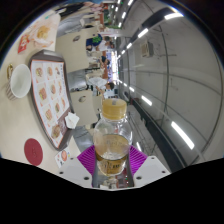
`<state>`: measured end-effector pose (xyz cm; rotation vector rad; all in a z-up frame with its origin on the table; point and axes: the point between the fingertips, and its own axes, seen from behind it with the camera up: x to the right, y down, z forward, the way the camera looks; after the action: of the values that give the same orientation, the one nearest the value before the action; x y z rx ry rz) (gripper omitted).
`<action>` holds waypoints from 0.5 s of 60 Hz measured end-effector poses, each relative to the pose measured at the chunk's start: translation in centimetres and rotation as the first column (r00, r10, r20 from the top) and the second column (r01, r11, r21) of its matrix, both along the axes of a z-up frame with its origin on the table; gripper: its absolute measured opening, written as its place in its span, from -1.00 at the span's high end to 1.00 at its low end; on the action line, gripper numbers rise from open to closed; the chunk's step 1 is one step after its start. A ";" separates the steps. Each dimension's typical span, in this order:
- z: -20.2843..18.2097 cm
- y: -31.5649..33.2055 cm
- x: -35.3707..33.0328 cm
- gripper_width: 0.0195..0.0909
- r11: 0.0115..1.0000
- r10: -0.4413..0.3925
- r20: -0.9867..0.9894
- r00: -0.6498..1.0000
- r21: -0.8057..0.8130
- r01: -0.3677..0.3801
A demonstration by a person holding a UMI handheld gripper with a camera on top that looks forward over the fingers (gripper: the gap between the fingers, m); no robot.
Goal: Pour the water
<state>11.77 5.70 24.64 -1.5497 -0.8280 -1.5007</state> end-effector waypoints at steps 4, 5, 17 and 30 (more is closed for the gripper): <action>-1.4 2.1 -4.2 0.42 0.997 0.060 0.158 0.986 -0.049 -0.053; -1.7 2.5 -5.1 0.41 0.996 0.075 0.204 0.976 -0.064 -0.064; -7.8 5.5 -11.9 0.42 0.956 0.254 0.551 0.794 -0.267 -0.121; -9.5 4.9 -10.9 0.42 0.945 0.243 0.448 0.860 -0.310 -0.106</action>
<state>0.87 10.63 15.10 -1.2489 -1.4837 -1.7141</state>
